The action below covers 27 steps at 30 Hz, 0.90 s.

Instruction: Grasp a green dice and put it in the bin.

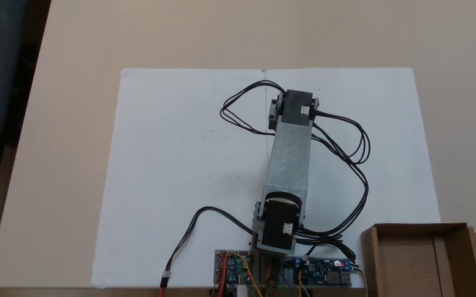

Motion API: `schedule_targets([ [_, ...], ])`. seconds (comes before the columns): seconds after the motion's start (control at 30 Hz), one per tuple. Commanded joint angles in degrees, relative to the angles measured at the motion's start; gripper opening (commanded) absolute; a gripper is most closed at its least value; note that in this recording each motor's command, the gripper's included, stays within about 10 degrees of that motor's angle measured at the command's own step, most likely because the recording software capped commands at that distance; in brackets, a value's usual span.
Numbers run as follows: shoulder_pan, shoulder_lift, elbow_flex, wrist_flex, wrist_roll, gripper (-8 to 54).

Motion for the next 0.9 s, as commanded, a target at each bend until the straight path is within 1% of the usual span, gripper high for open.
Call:
schedule_targets([
  [0.0, 0.7, 0.5, -3.8, 3.0, 8.5, 45.6],
  [0.1, 1.2, 0.5, -5.6, 3.0, 11.2, 45.3],
  [0.43, 1.7, 0.5, -6.0, 3.6, 11.3, 45.9],
  [0.53, 3.2, 0.3, -5.9, 2.6, 5.5, 44.9],
  [0.7, 6.2, -3.3, -5.9, 0.6, -4.6, 44.9],
  [0.87, 11.5, -4.9, -5.8, 0.4, -11.3, 45.6],
])
